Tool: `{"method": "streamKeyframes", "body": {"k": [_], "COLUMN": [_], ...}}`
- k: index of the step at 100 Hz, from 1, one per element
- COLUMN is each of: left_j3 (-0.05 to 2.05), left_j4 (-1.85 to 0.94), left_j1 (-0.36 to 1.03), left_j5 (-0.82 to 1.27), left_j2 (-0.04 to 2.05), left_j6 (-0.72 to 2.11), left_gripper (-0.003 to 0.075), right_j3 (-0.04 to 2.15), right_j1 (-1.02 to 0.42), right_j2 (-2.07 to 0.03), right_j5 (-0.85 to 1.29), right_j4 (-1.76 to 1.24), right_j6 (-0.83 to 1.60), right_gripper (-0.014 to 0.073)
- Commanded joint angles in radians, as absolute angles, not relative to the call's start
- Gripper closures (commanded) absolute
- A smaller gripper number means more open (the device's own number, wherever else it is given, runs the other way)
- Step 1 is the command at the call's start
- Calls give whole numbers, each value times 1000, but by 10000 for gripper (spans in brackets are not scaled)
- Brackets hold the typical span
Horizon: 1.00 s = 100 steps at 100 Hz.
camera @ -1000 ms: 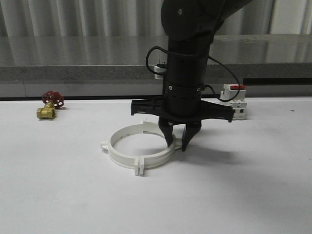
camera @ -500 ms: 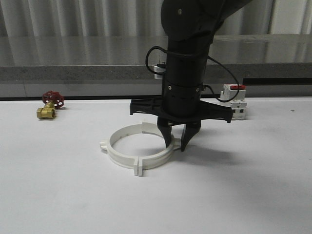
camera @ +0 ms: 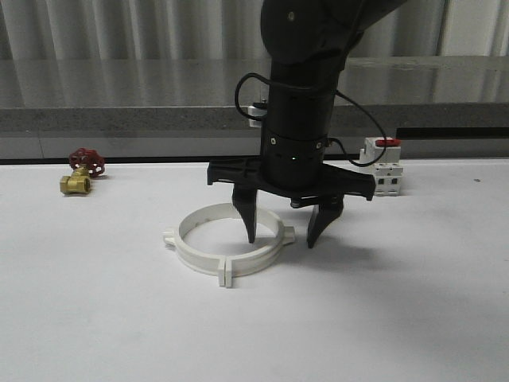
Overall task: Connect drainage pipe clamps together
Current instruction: 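Open the right gripper and raise it away from the joined ring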
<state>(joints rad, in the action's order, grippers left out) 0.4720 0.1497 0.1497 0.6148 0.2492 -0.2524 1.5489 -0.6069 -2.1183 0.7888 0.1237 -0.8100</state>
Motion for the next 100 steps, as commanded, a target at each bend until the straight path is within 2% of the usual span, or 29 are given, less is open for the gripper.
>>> {"method": "streamKeyframes", "body": {"k": [1,21,45,83,100], "left_j3": [496,496,496,496,496], "left_j4": [149,149,149,149,149], "left_j1": [147,147,147,147,147], "left_j5": [540,540,540,540,540], "left_j2": [258,258,258,258,258], "left_j6": [-252,-252,-252,-252,-252], "left_gripper": [741,741,741,741,741], "right_j3": [1595,1686,1696,1688,1596], "right_j1": [-608,-607,-553,-324,-202], "right_j2": [-2070,-2030,-1905,-1675,-1545], "right_j5": [798,826,848,998,999], "right_j4": [136,135,147,181,181], "right_j6": [-776,-655,-505,-284,-217], "right_gripper": [83,83,83,83,83]}}
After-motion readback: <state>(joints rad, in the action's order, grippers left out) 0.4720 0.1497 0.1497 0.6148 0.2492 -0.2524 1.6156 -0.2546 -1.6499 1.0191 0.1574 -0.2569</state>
